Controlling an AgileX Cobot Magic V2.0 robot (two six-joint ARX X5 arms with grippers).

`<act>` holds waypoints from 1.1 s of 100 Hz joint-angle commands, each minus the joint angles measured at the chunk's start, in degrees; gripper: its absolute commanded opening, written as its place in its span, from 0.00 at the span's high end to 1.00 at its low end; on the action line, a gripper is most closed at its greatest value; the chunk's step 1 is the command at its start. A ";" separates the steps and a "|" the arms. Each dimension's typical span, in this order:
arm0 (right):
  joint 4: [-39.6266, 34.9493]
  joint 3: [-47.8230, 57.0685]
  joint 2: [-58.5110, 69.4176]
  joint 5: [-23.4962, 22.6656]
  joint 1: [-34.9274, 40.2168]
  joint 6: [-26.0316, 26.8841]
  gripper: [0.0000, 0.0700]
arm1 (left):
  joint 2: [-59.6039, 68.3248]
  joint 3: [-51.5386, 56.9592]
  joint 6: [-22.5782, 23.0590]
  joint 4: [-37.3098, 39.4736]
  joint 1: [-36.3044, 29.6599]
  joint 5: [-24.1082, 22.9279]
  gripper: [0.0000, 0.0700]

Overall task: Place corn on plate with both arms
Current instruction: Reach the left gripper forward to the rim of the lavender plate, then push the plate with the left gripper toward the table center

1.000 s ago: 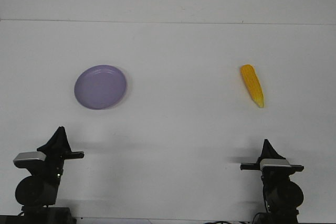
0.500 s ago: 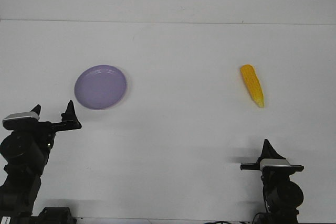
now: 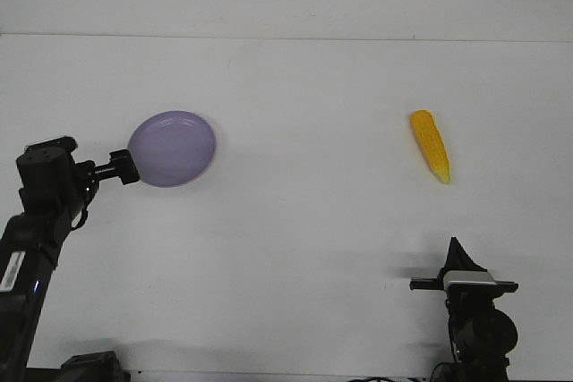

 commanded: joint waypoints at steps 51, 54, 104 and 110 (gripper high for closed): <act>0.59 -0.20 -0.02 0.15 0.15 -0.22 1.00 | 32.94 15.96 2.82 1.62 1.44 4.44 0.08; 0.59 -0.20 -0.02 0.15 0.15 -0.22 1.00 | 33.64 15.96 2.80 2.21 1.44 5.07 0.08; 0.59 -0.20 -0.02 0.15 0.15 -0.22 1.00 | 38.84 15.96 2.64 7.06 -0.35 7.58 0.34; 0.59 -0.20 -0.02 0.15 0.15 -0.22 1.00 | 38.84 15.96 2.67 7.43 -0.61 7.58 0.45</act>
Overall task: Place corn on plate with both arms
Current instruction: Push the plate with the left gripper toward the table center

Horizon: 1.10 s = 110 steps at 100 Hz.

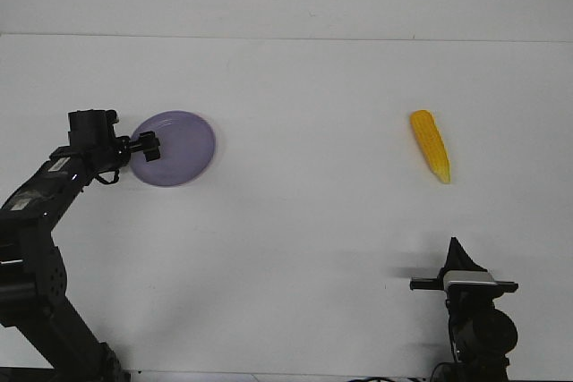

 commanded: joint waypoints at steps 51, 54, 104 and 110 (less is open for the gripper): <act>0.57 -0.20 -0.02 0.15 0.15 -0.22 1.00 | 1.51 1.33 2.23 0.28 -0.37 3.34 0.99; 0.57 -0.20 -0.02 0.15 0.15 -0.22 1.00 | 1.33 1.42 2.23 0.13 -0.37 3.93 0.99; 0.57 -0.20 -0.02 0.15 0.15 -0.22 1.00 | -15.23 2.95 1.73 -8.04 -0.57 13.66 0.99; 0.57 -0.20 -0.02 0.15 0.15 -0.22 1.00 | -17.94 2.95 1.49 -9.79 -1.09 14.27 0.99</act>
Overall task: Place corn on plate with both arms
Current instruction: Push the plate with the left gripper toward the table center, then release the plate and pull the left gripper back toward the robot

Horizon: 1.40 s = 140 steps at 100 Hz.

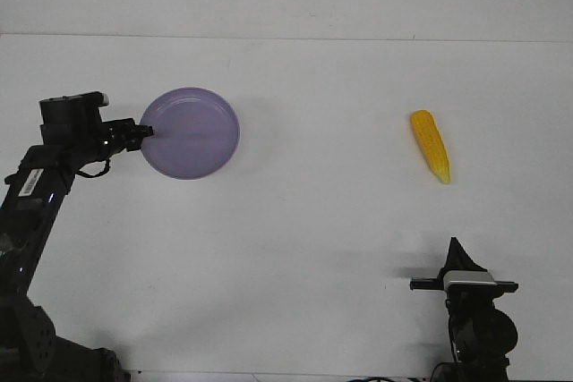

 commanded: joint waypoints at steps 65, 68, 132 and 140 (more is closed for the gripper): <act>0.59 -0.20 -0.02 0.17 0.15 -0.24 1.00 | -7.21 -5.57 0.94 -7.76 -28.09 -1.38 0.99; 0.59 -0.20 -0.02 0.15 0.15 -0.24 1.00 | -7.08 -6.75 0.92 -6.78 -29.03 -1.53 0.99; 0.59 -0.20 -0.02 0.17 0.15 -0.24 1.00 | 1.95 -18.51 -0.33 6.12 -33.57 -4.50 0.99; 0.59 -0.20 -0.02 0.15 0.15 -0.24 1.00 | 2.99 -18.49 -0.17 6.05 -33.57 -4.52 0.99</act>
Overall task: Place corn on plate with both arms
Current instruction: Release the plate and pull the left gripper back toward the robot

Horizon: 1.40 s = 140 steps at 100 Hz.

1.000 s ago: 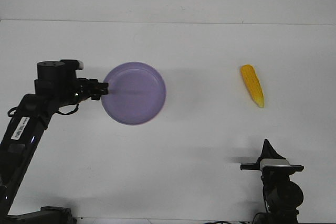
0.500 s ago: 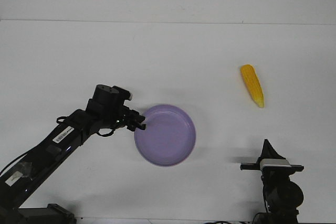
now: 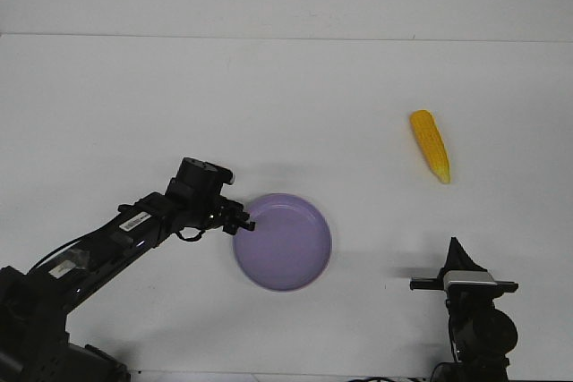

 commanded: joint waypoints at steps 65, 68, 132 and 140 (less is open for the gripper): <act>0.59 -0.20 -0.02 0.13 0.15 -0.22 1.00 | 1.70 0.61 0.50 -1.33 -0.22 -3.93 0.19; 0.59 -0.20 -0.02 0.15 0.15 -0.22 1.00 | 1.55 0.68 0.50 -1.20 -0.20 -3.93 0.16; 0.63 -0.20 -0.02 -0.37 0.15 14.03 1.00 | -30.34 -2.67 3.72 3.23 2.47 -6.97 0.15; 0.85 -0.20 -0.02 -0.33 0.15 15.47 1.00 | -35.30 -6.54 4.63 4.28 2.47 -6.97 0.16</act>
